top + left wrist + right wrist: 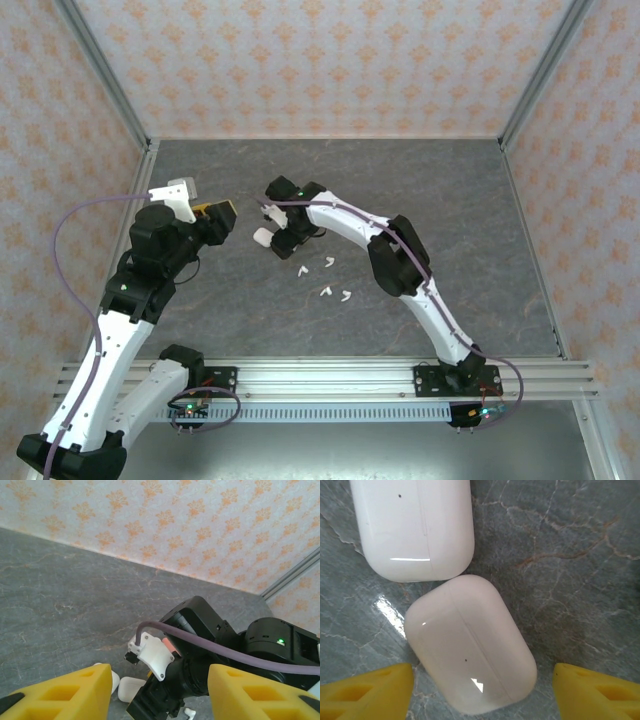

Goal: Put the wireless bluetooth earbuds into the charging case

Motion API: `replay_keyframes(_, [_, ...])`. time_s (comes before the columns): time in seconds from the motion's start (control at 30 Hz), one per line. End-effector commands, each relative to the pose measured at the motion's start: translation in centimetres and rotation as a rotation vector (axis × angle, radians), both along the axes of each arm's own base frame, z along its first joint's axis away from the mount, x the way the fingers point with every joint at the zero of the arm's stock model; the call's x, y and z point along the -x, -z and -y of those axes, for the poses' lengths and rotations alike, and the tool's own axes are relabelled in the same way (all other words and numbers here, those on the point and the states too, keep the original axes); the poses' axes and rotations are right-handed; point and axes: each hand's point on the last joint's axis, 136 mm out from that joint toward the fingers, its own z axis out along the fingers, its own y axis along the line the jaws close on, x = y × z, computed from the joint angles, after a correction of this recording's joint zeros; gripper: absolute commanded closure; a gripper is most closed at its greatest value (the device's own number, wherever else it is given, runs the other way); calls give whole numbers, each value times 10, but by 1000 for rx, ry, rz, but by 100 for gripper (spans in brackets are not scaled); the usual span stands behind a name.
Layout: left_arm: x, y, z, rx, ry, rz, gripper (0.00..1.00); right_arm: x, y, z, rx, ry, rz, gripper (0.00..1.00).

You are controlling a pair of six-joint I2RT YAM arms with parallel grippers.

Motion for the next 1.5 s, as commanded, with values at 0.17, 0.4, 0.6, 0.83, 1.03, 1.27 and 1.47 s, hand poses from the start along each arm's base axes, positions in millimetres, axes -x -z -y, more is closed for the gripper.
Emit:
replay_keyframes(0.17, [-1, -5, 3, -16, 21, 7, 47, -1, 9, -3, 52, -33, 23, 29])
replay_keyframes(0.4, [-3, -3, 3, -13, 16, 2, 46, -6, 10, -3, 60, -44, 48, 39])
replay_keyframes(0.6, [-3, -1, 3, -11, 14, -13, 46, -12, -3, -7, 22, -35, 93, 53])
replay_keyframes(0.83, [-2, 0, 6, -17, 31, -38, 46, -21, -57, -2, -112, -4, 186, 58])
replay_keyframes(1.03, [-4, -13, 18, -8, 102, -23, 47, -22, -126, 23, -245, 50, 300, 59])
replay_keyframes(1.27, [-16, -34, 32, -23, 176, -17, 48, -10, -224, 66, -416, 97, 454, 59])
replay_keyframes(1.47, [-33, -65, 68, 70, 349, 7, 53, 13, -284, 85, -485, 38, 586, 61])
